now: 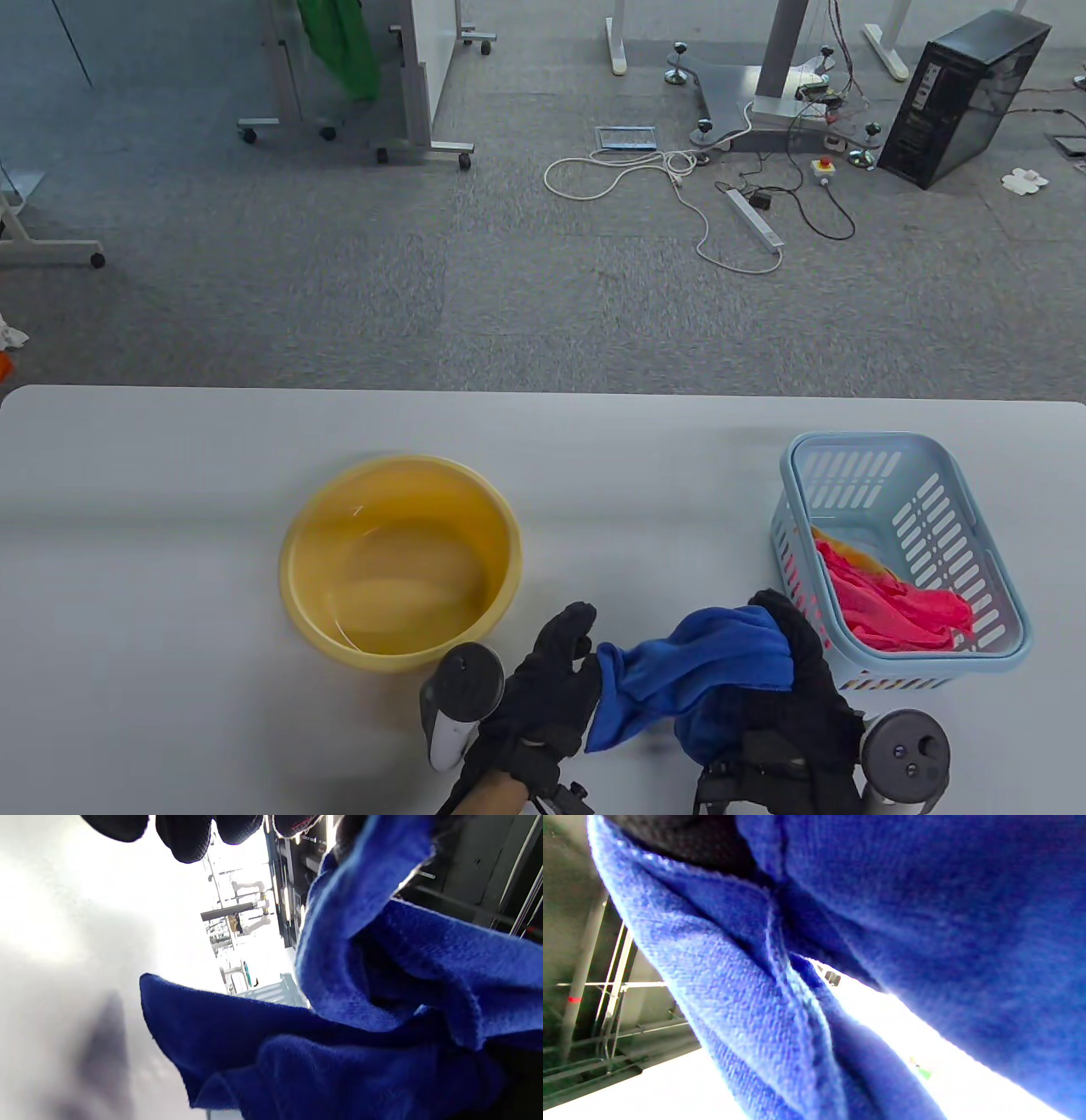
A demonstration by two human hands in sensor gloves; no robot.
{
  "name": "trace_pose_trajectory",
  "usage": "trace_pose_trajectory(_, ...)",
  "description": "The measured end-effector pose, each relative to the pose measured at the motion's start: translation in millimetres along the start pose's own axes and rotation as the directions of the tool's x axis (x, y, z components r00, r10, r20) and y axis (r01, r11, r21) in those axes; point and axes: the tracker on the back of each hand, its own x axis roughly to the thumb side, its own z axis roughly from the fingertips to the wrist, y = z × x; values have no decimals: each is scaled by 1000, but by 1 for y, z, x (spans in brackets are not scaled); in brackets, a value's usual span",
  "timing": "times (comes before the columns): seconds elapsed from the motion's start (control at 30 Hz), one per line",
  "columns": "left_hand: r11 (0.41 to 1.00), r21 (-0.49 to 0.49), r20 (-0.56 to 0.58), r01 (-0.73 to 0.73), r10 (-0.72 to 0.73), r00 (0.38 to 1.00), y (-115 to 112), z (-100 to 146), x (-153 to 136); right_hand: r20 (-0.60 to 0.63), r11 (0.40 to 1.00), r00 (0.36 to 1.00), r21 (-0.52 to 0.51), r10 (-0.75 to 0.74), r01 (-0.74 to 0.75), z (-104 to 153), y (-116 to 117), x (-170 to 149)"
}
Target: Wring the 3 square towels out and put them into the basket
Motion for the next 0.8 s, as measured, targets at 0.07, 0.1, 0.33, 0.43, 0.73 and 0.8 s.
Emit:
trace_pose_trajectory(0.07, 999, 4, 6, -31, 31, 999, 2, 0, 0, 6, 1000, 1000, 1, -3, 3, 0, -2, 2)
trace_pose_trajectory(0.1, 999, 9, 4, -51, 51, 999, 2, 0, -1, 10, 1000, 1000, -7, -3, 3, 0, -2, 2)
trace_pose_trajectory(0.33, 998, 46, -57, -31, 34, 998, 8, 0, -9, -2, 999, 1000, -41, -24, 24, -1, -7, 1)
trace_pose_trajectory(0.43, 997, 54, -33, -55, 56, 998, 7, 0, -7, 3, 999, 1000, -40, -20, 20, -2, -8, 1)
trace_pose_trajectory(0.73, 979, -195, 143, -59, 88, 986, -17, -5, 11, 45, 999, 999, 52, 0, -2, 1, 11, 6)
trace_pose_trajectory(0.8, 957, -286, 131, -52, 93, 987, -24, -5, 13, 59, 996, 998, 88, -13, 8, 2, 16, 9)
